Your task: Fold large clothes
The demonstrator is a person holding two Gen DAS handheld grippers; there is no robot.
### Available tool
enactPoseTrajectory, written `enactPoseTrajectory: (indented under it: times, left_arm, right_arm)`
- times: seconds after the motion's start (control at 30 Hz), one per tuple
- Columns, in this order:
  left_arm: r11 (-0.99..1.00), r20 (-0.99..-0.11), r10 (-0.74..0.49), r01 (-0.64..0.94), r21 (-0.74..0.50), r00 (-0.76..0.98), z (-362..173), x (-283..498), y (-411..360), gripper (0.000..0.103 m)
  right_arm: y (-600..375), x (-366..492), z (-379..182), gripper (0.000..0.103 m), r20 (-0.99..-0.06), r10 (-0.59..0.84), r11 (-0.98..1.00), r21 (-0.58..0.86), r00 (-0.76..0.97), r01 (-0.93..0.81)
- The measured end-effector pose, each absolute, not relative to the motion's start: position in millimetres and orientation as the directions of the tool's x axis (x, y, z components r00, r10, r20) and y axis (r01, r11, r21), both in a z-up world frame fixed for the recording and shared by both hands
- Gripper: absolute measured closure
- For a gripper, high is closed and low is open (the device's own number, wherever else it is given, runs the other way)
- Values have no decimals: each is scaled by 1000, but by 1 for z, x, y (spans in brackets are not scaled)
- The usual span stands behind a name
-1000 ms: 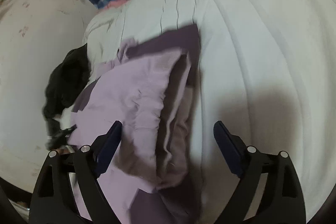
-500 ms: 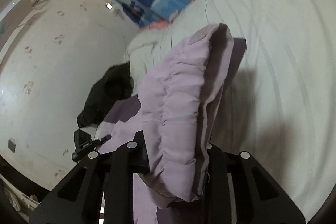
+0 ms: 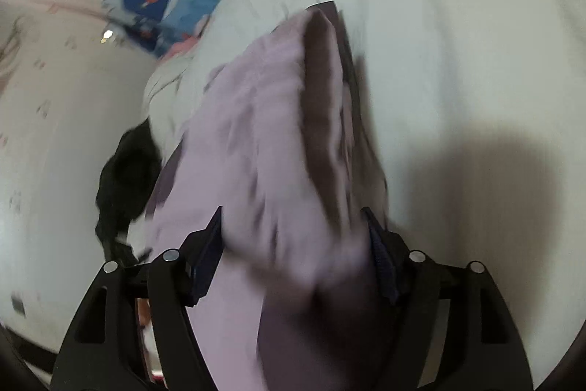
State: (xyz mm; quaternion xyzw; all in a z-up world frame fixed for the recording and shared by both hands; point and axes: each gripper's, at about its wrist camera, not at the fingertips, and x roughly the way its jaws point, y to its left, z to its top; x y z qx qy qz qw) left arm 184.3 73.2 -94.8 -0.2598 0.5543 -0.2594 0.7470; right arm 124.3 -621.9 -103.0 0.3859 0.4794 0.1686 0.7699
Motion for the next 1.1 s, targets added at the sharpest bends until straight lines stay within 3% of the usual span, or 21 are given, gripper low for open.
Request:
enactPoseTrajectory:
  times: [0.07, 0.27, 0.33, 0.43, 0.5, 0.6, 0.63, 0.67, 0.7, 0.73, 0.83, 1.0, 1.1]
  left_arm:
    - [779, -737, -625, 134, -613, 259, -76, 148, 103, 27]
    - [807, -802, -590, 88, -584, 95, -118, 25, 160, 25]
    - [773, -769, -634, 93, -627, 82, -129, -20, 170, 25]
    - [715, -705, -699, 115, -690, 117, -127, -57, 172, 24]
    - [727, -713, -687, 122, -676, 140, -123, -70, 168, 23]
    - [770, -757, -637, 153, -619, 146, -116, -77, 144, 25]
    - [782, -768, -623, 164, -602, 151, -114, -78, 137, 44]
    - [769, -754, -639, 146, -622, 152, -109, -77, 133, 57]
    - [751, -734, -661, 129, -648, 160, -104, -75, 133, 71]
    - [742, -721, -670, 132, -657, 177, -97, -76, 134, 77]
    - [715, -672, -698, 185, -675, 246, -56, -84, 131, 83]
    - [634, -555, -771, 290, -717, 313, 17, -124, 126, 85]
    - [594, -509, -802, 325, -736, 314, 44, -150, 138, 85]
  right_arm:
    - [-626, 81, -85, 22, -612, 624, 670, 739, 486, 70]
    - [-617, -95, -81, 22, -594, 732, 614, 787, 334, 53]
    - [-606, -134, -86, 22, -587, 758, 595, 801, 284, 65]
    - [-596, -172, -89, 22, -557, 790, 561, 826, 257, 65]
    - [-589, -187, -90, 21, -523, 814, 524, 849, 252, 71]
    - [-565, -199, -81, 22, -568, 784, 575, 817, 253, 51]
    - [-561, -200, -77, 39, -581, 771, 594, 804, 262, 34]
    - [-560, -198, -73, 80, -579, 767, 595, 803, 276, 29]
    - [-565, -199, -66, 85, -543, 773, 564, 825, 327, 36]
    - [-571, -201, -59, 86, -502, 781, 529, 848, 372, 34]
    - [-578, -206, -24, 89, -478, 745, 548, 836, 465, -18]
    - [-596, -230, 60, 90, -366, 727, 526, 841, 581, -128]
    - [-611, -267, 96, 90, -357, 729, 546, 818, 584, -181]
